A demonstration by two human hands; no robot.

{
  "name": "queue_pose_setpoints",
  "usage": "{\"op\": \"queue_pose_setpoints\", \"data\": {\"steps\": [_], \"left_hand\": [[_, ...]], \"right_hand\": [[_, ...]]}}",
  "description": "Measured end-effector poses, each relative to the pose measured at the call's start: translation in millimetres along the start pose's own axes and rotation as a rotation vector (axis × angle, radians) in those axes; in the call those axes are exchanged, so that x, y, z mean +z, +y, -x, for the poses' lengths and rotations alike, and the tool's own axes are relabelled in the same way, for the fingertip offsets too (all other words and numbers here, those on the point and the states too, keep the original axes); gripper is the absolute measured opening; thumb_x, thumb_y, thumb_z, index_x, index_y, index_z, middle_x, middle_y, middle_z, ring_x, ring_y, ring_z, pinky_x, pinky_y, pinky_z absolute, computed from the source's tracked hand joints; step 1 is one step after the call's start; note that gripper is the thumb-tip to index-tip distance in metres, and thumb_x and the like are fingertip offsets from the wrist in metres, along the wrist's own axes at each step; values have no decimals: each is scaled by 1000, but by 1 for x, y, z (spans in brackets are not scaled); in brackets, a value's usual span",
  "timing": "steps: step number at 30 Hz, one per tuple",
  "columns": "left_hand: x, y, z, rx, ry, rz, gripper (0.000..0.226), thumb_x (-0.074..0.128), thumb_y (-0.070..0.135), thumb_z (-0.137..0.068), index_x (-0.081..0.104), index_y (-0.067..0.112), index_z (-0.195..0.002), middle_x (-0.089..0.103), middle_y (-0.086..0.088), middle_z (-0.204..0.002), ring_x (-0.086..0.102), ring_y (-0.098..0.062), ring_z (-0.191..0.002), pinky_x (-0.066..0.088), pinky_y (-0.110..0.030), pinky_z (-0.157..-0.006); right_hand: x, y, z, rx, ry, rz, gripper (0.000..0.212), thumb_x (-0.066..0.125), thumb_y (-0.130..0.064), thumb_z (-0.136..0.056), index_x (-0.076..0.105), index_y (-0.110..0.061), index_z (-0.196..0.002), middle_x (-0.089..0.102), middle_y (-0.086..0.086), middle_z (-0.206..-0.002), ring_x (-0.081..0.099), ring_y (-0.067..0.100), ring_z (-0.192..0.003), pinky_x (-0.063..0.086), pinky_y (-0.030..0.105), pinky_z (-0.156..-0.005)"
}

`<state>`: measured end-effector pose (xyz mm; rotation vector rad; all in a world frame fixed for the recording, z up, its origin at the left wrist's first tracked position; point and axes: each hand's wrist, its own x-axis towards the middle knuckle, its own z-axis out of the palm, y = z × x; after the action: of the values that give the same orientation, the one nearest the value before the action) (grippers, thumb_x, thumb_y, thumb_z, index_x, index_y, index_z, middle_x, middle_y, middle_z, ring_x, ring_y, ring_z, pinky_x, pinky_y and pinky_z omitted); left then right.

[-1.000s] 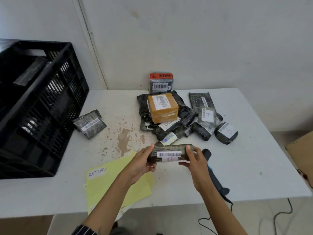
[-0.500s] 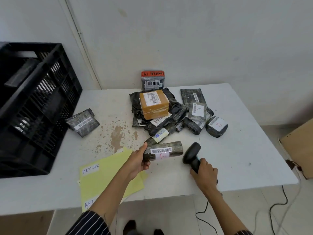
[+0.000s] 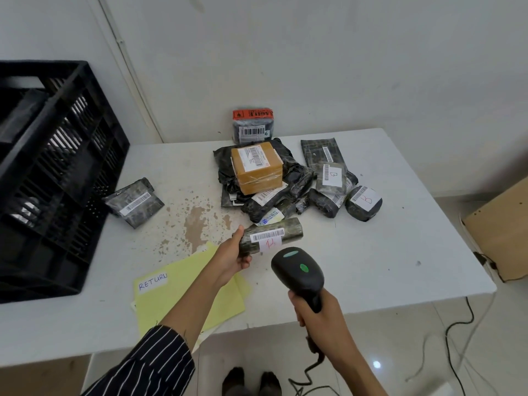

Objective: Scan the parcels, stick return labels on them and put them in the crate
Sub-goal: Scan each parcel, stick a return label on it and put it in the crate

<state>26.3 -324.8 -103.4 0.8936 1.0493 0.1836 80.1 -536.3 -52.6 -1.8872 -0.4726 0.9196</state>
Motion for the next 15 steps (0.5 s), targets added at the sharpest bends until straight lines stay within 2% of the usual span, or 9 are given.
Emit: {"op": "queue_pose_setpoints", "data": {"steps": [10, 15], "left_hand": [[4, -3, -6, -19, 23, 10, 51, 42, 46, -97, 59, 2, -114, 57, -8, -65, 45, -13, -48, 38, -24, -47], [3, -5, -8, -29, 27, 15, 52, 44, 46, -96, 58, 0, -116, 57, -8, -66, 45, -14, -49, 38, -24, -46]], "right_hand": [[14, -5, 8, 13, 43, -28, 27, 60, -23, -89, 51, -11, -66, 48, -4, -51, 43, 6, -47, 38, 19, -49], [13, -5, 5, 3, 67, -25, 27, 60, -21, -89, 51, -11, -66, 49, -5, -49, 44, 5, -46, 37, 15, -48]]}}
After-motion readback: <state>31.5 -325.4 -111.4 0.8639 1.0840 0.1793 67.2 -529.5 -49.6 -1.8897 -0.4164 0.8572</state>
